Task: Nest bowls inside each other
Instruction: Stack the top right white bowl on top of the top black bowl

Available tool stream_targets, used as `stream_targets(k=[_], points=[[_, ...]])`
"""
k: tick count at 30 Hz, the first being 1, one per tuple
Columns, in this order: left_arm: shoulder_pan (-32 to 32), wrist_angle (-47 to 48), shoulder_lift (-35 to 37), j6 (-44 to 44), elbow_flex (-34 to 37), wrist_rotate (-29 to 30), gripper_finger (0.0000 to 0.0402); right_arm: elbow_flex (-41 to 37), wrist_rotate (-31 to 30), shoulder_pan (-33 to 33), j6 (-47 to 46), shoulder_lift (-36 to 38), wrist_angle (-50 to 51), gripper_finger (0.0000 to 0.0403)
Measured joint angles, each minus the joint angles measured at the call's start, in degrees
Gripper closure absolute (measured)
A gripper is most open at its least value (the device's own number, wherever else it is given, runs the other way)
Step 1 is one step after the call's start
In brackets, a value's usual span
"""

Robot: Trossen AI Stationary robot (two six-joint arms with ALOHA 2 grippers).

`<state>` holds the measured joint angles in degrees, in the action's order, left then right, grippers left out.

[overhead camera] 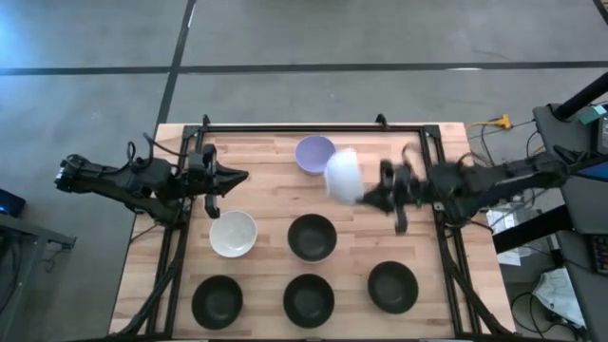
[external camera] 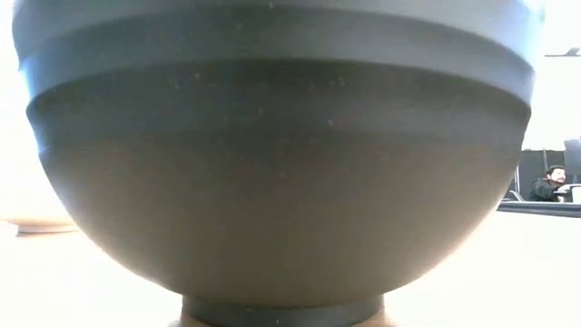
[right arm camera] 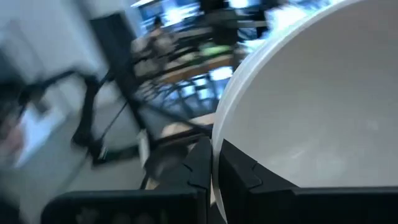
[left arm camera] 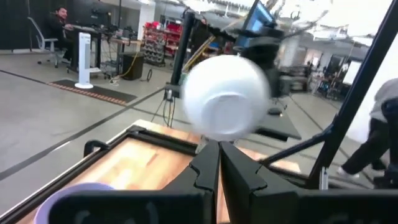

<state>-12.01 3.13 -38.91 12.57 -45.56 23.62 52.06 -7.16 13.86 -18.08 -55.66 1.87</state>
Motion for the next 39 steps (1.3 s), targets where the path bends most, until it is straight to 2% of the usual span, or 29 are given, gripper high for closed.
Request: stream_targets(k=[2,4,6,9,12,17,23,29,39], points=[[0.0,0.6,0.0,0.0,0.0,-0.4,0.0402,-0.9,0.2,4.6,4.3,-2.5,-1.6,0.0390],[0.0,0.8,0.0,0.1,0.0,-1.1,0.0402,-0.7,0.5,7.4,3.0,-5.8,-1.3,0.0390],[0.0,0.6,0.1,0.5,0.0,-1.9,0.0402,1.1,1.7,8.9,1.5,-9.8,-1.0,0.0390],[0.0,0.4,0.1,0.6,0.0,-2.5,0.0402,5.8,4.2,10.0,7.4,-16.3,1.0,0.0390],[0.0,0.5,-0.3,0.6,-0.3,-2.5,0.0402,13.8,4.6,10.2,14.8,-22.7,9.3,0.0390],[0.0,0.3,-1.3,0.8,-1.2,-2.3,0.0402,29.0,4.0,10.1,28.0,-33.6,30.1,0.0391],[-0.2,0.3,-2.3,5.8,-1.3,-2.3,0.0402,43.5,0.5,9.9,34.1,-45.8,53.0,0.0391],[-0.9,0.4,-3.5,6.7,-1.2,-2.3,0.0402,52.4,-3.3,9.8,35.3,-54.5,62.0,0.0392],[-0.9,0.4,-4.9,6.8,-1.3,-2.3,0.0402,60.9,-3.3,9.5,35.7,-64.2,72.5,0.0392]])
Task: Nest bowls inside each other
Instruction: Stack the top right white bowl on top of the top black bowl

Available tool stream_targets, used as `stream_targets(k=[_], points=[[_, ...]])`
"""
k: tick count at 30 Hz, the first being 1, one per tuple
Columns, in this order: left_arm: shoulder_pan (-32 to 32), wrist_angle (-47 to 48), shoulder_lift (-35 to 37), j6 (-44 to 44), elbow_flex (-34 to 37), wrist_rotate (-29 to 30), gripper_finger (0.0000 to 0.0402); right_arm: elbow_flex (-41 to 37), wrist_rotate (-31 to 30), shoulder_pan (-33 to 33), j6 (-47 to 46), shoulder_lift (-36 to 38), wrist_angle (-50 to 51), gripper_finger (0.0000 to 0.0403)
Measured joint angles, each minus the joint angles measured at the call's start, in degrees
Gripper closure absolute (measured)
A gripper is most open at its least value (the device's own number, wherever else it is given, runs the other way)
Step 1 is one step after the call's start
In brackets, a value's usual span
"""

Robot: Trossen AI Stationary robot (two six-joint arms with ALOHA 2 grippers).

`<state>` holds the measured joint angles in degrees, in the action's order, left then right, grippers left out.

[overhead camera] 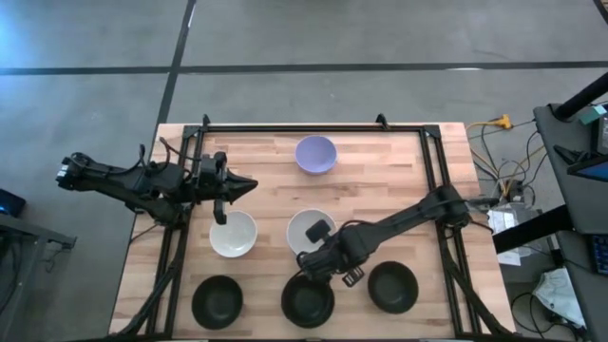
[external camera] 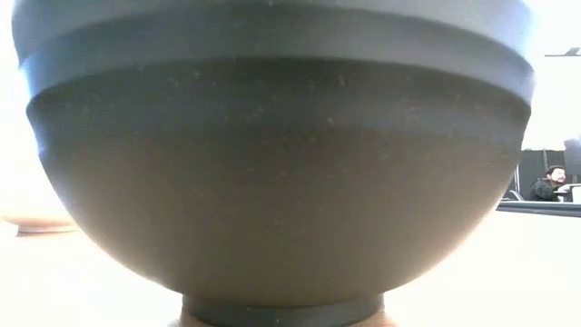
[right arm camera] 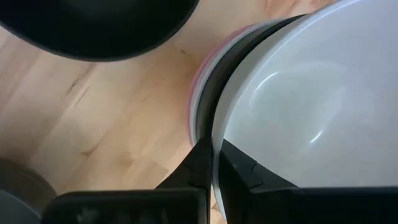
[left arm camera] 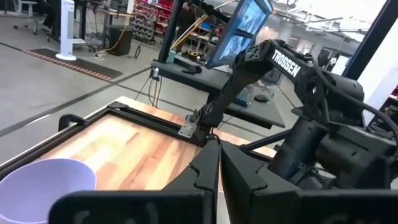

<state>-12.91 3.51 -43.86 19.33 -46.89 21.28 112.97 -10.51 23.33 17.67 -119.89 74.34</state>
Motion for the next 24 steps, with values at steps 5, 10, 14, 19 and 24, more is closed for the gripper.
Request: stream_targets(k=[5,10,14,19,24], points=[[0.0,0.1,0.3,-0.1,0.1,0.0,0.0402,-0.1,0.3,-0.1,0.0,-1.5,0.4,0.0392],[0.0,-0.1,0.6,-0.2,0.1,0.0,0.0402,-0.2,0.4,-0.2,-1.0,-2.0,0.3,0.0387],[0.0,0.0,0.8,-0.2,0.1,0.0,0.0402,-0.2,3.1,-1.0,-3.7,-1.8,-0.6,0.0368],[0.0,0.0,0.8,-0.2,0.2,0.0,0.0402,0.3,5.1,-2.4,-6.1,-0.7,-0.8,0.0346],[0.0,0.0,0.8,-0.2,0.1,0.0,0.0402,1.2,5.1,-3.1,-6.1,1.5,-1.0,0.0340]])
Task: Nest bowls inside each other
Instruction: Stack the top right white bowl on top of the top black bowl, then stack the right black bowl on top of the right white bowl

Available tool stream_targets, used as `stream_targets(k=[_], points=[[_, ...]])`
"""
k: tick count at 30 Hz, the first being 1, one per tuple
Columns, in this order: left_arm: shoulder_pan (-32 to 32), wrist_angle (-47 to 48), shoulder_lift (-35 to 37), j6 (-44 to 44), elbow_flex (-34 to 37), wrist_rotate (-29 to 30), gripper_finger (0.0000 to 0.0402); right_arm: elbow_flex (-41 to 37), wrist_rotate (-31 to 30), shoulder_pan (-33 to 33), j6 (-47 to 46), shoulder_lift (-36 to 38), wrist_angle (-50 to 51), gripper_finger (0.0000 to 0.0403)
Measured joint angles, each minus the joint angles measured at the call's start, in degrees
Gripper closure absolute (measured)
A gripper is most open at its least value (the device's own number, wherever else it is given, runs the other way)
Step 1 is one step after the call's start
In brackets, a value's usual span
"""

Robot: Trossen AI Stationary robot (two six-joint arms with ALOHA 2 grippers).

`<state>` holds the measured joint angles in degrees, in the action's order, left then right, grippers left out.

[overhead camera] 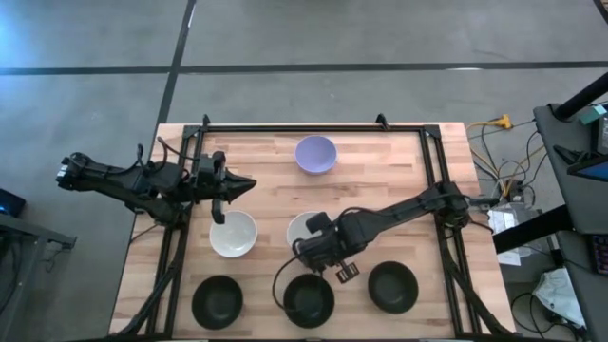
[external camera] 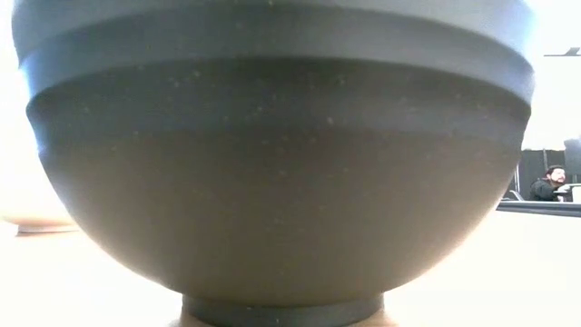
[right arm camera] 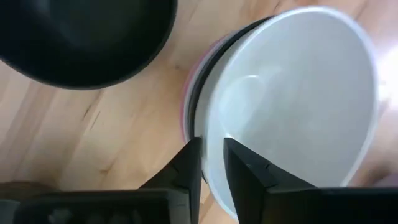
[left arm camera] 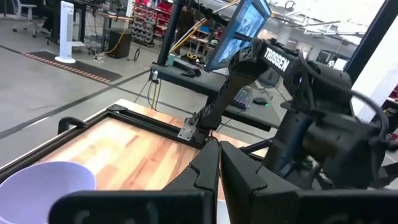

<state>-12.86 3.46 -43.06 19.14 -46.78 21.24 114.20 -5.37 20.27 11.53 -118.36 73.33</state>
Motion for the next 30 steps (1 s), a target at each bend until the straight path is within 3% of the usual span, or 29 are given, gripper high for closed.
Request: stream_targets(k=[6,13,25,30], points=[[0.0,0.0,0.1,0.0,0.1,0.0,0.0402,0.3,1.4,-0.1,-2.3,2.3,-2.2,0.0347],[0.0,0.0,0.1,-0.4,0.2,0.0,0.0402,0.0,4.3,-0.1,-2.8,0.4,-2.3,0.0391],[0.0,0.1,0.2,-0.4,0.2,0.0,0.0402,-0.6,5.8,-0.1,-2.9,-1.3,-3.2,0.0394],[0.0,0.1,0.4,-0.4,0.1,0.0,0.0402,-0.4,5.5,-1.2,-5.9,2.1,1.2,0.0394]])
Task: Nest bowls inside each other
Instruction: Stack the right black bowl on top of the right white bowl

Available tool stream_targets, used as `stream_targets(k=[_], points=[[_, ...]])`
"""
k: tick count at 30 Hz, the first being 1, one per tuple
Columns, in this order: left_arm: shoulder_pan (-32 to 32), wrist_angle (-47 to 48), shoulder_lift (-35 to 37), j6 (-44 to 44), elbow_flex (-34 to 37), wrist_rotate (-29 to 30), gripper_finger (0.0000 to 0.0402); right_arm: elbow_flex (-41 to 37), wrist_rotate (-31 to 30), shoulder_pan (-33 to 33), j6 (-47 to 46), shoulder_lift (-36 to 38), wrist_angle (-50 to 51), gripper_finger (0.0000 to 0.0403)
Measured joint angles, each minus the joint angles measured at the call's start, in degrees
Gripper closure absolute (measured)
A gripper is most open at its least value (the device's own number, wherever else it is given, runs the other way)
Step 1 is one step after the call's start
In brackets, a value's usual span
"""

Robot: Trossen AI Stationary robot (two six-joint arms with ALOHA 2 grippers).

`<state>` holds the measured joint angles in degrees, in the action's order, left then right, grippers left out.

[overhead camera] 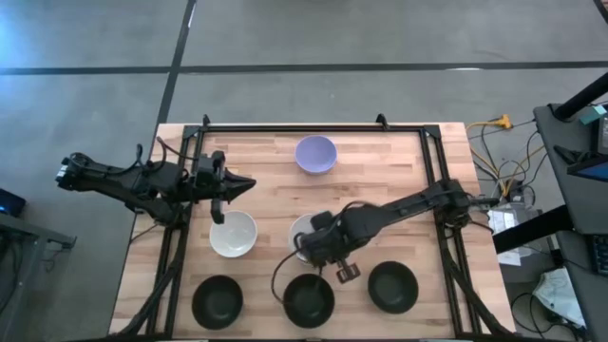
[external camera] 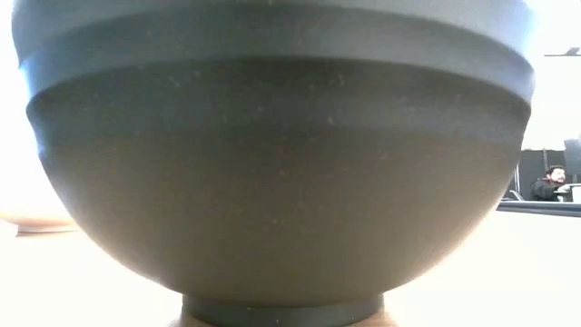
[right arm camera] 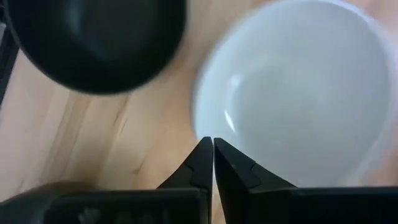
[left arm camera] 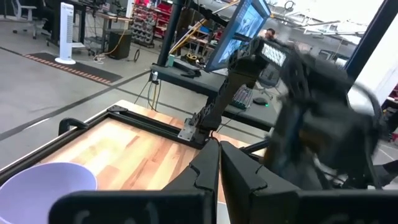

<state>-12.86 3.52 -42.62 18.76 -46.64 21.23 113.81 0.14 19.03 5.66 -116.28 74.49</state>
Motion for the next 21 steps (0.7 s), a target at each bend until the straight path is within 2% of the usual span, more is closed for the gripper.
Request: stream_targets(k=[5,11,16,21], points=[[0.0,0.1,0.1,0.0,0.1,0.0,0.0402,-5.4,-0.2,-0.4,-5.7,8.6,2.8,0.0394],[0.0,0.0,0.2,0.0,0.1,0.0,0.0402,-25.7,0.0,2.3,-16.5,24.3,-5.8,0.0387],[0.0,0.0,0.3,0.0,-0.1,-0.2,0.0402,-43.9,0.2,5.7,-26.0,37.3,-18.7,0.0342],[0.0,-0.1,0.2,0.0,0.1,-0.2,0.0402,-55.8,0.0,8.2,-26.4,44.6,-31.1,0.0281]])
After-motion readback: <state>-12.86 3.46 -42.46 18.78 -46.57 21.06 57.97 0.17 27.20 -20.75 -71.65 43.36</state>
